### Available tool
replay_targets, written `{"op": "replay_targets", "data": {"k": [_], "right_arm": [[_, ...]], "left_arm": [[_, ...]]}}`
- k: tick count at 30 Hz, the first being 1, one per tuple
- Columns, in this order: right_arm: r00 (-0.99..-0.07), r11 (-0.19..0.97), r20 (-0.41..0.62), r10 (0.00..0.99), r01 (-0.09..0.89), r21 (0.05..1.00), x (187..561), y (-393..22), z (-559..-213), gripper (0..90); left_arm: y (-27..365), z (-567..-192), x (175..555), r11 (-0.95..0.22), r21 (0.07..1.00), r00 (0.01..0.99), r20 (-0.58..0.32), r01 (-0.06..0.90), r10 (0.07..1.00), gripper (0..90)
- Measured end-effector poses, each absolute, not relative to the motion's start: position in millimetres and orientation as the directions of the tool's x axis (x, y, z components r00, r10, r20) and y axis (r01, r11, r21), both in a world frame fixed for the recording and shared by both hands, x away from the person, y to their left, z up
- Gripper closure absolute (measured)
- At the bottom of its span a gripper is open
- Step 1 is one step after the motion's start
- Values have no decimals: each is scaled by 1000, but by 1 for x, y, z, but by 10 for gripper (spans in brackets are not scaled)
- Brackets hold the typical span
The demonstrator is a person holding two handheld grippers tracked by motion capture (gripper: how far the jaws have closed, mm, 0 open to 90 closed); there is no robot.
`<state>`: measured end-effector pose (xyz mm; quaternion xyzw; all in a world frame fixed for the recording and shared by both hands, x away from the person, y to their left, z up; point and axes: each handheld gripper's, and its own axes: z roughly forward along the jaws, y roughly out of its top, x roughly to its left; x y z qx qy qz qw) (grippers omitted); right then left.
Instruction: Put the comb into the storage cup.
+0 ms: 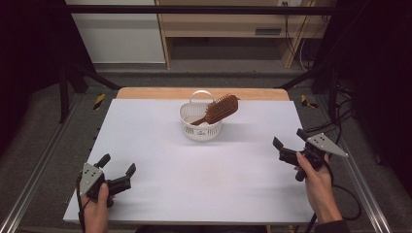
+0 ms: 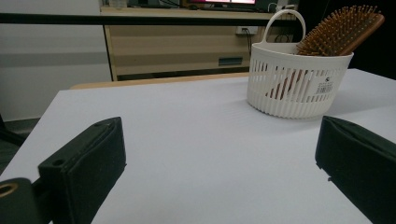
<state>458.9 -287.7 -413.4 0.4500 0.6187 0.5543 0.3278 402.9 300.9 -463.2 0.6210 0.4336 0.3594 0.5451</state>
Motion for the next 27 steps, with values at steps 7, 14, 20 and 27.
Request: {"op": "replay_targets", "data": {"k": [7,14,20,27], "right_arm": [[-371,-30,101,923,191,981,448,-295,-426,23],[-371,-35,108,922,198,980,440,-299,-436,18],[-351,-1,70,934,192,981,433,-298,-442,15],[-388,-3,84,918,206,979,428,-296,-448,19]], "left_arm": [[303,-463,402,-25,989,366,-31,149,930,16],[304,-464,402,-27,988,366,-31,151,930,16],[303,-464,402,-32,988,371,-28,153,928,16],[303,-464,403,-32,988,375,-28,154,927,16]]}}
